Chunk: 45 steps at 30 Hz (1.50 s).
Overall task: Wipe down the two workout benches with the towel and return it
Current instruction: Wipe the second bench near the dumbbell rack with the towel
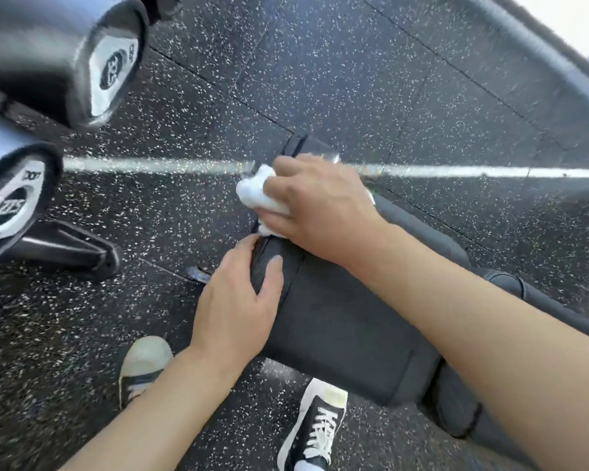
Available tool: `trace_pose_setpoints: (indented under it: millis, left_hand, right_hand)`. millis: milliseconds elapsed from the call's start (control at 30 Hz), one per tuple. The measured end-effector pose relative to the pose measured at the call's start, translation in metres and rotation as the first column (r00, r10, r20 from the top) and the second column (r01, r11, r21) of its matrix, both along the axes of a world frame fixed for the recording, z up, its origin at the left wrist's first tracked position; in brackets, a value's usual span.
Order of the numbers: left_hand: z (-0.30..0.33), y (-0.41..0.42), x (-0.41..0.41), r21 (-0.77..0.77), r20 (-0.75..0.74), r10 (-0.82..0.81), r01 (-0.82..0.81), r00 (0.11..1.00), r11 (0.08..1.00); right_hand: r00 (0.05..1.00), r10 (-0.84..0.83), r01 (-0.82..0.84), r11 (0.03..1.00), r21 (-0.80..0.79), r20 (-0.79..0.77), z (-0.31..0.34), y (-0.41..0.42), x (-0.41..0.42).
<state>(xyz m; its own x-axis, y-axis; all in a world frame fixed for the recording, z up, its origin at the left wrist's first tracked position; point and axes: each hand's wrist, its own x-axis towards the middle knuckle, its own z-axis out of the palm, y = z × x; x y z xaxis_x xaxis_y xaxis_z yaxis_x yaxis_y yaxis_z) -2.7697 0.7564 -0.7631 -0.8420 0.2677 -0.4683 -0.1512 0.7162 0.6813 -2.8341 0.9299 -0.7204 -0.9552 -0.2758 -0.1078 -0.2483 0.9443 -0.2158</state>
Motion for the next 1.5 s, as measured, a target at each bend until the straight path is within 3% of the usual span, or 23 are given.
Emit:
trace_pose_setpoints:
  millis: [67, 133, 233, 300, 333, 400, 500, 600, 700, 733, 800, 867, 933, 1100, 1233, 1333, 1500]
  left_hand:
    - [0.0, -0.004, 0.001, -0.002, 0.049, 0.027, -0.027, 0.998, 1.0]
    - [0.0, -0.011, 0.004, 0.031, 0.041, -0.018, 0.016, 0.999, 0.999]
    - [0.0, -0.028, 0.01, 0.048, 0.051, -0.096, 0.094, 0.994, 0.994]
    - [0.001, -0.04, 0.016, 0.076, 0.086, -0.111, 0.105, 0.99, 0.992]
    - [0.001, -0.044, 0.018, 0.087, 0.095, -0.122, 0.114, 0.988, 0.99]
    - [0.001, -0.05, 0.021, 0.098, 0.12, -0.139, 0.127, 0.983, 0.987]
    - [-0.005, -0.063, 0.025, 0.06, 0.175, -0.16, 0.152, 0.971, 0.987]
    - [-0.01, -0.082, 0.036, 0.072, 0.24, -0.168, 0.155, 0.956, 0.985]
    - [-0.007, -0.094, 0.038, 0.11, 0.191, -0.188, 0.169, 0.963, 0.979]
    - [-0.007, -0.094, 0.035, 0.123, 0.165, -0.209, 0.19, 0.964, 0.974]
    - [-0.008, -0.093, 0.029, 0.143, 0.147, -0.249, 0.229, 0.957, 0.963]
    - [-0.008, -0.092, 0.024, 0.175, 0.135, -0.271, 0.247, 0.953, 0.953]
    - [-0.007, -0.092, 0.019, 0.211, 0.12, -0.269, 0.24, 0.956, 0.948]
    - [-0.001, -0.086, 0.004, 0.315, 0.21, -0.125, 0.054, 0.97, 0.948]
    - [0.009, -0.071, 0.002, 0.18, 0.081, -0.277, 0.26, 0.957, 0.949]
    - [0.019, -0.053, -0.004, 0.11, -0.04, -0.374, 0.376, 0.927, 0.92]
    - [0.026, -0.003, -0.02, -0.003, -0.273, -0.432, 0.449, 0.859, 0.894]
  right_hand:
    - [0.983, 0.177, -0.175, 0.984, -0.039, 0.041, -0.001, -0.011, 0.014]
    - [0.98, 0.191, -0.189, 0.981, -0.044, 0.048, -0.003, -0.004, 0.012]
    - [0.991, -0.117, 0.122, 0.99, 0.075, -0.063, -0.007, 0.018, -0.016]
    - [0.928, -0.358, 0.368, 0.924, 0.107, -0.101, -0.008, 0.022, -0.031]
    - [0.917, -0.382, 0.394, 0.912, 0.113, -0.114, -0.009, 0.015, -0.028]
    - [0.964, -0.257, 0.265, 0.955, 0.136, -0.072, -0.009, -0.018, -0.005]
    - [0.997, 0.081, -0.081, 0.993, 0.088, 0.004, -0.003, -0.073, 0.051]
    - [0.981, 0.192, -0.19, 0.98, -0.052, 0.017, -0.006, -0.078, 0.078]
    - [0.964, 0.264, -0.264, 0.964, -0.021, -0.03, -0.009, -0.059, 0.066]
    - [0.979, 0.179, -0.182, 0.983, -0.021, -0.093, -0.01, -0.048, 0.053]
    - [0.965, -0.136, 0.14, 0.99, 0.001, -0.222, -0.01, -0.018, 0.021]
    - [0.869, -0.425, 0.444, 0.896, 0.021, -0.253, -0.011, 0.009, 0.0]
    - [0.825, -0.508, 0.519, 0.855, -0.027, -0.248, -0.013, 0.005, 0.005]
    - [0.97, -0.115, 0.089, 0.987, -0.131, -0.212, -0.019, -0.072, 0.105]
    - [0.986, 0.091, -0.114, 0.979, -0.168, -0.139, -0.02, -0.056, 0.151]
    - [0.978, 0.106, -0.135, 0.978, -0.158, -0.18, -0.018, -0.011, 0.158]
    - [0.899, -0.307, 0.285, 0.952, -0.116, -0.313, -0.023, 0.096, 0.157]
